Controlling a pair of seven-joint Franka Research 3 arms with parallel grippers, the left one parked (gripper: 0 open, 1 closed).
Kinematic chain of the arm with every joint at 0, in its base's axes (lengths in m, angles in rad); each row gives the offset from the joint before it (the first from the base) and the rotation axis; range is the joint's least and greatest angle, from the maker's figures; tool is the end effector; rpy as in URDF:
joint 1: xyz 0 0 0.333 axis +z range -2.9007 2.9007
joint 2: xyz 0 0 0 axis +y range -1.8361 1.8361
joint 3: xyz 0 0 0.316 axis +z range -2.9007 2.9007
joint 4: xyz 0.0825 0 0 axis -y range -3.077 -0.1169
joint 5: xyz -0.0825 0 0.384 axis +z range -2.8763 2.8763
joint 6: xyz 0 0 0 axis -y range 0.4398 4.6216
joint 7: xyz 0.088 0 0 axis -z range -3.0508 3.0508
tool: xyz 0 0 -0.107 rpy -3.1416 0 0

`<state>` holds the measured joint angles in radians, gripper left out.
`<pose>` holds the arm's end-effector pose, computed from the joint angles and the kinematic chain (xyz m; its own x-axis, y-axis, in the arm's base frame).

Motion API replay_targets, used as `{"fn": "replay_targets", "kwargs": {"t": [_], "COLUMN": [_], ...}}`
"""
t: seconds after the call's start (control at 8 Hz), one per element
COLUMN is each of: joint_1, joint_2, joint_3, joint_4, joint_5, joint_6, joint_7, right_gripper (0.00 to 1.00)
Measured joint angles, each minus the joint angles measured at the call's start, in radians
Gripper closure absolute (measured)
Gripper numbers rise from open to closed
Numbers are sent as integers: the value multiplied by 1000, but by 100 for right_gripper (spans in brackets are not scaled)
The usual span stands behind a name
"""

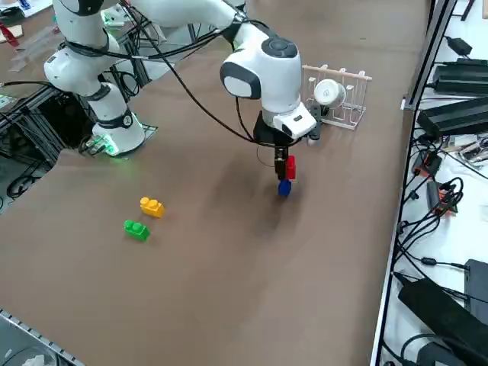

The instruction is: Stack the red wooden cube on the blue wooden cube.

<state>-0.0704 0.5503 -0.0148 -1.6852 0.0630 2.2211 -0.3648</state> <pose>0.6730 -0.0544 0.2791 0.9706 0.2408 0.0009 0.2406 -0.9696 -0.0444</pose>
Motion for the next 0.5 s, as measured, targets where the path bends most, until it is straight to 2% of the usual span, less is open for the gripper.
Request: {"fn": "replay_targets", "kwargs": {"t": [0.5], "joint_1": [1], "joint_2": [7], "joint_3": [0], "joint_4": [3], "joint_5": [0], "joint_6": [0], "joint_7": [-16], "right_gripper": [30]}}
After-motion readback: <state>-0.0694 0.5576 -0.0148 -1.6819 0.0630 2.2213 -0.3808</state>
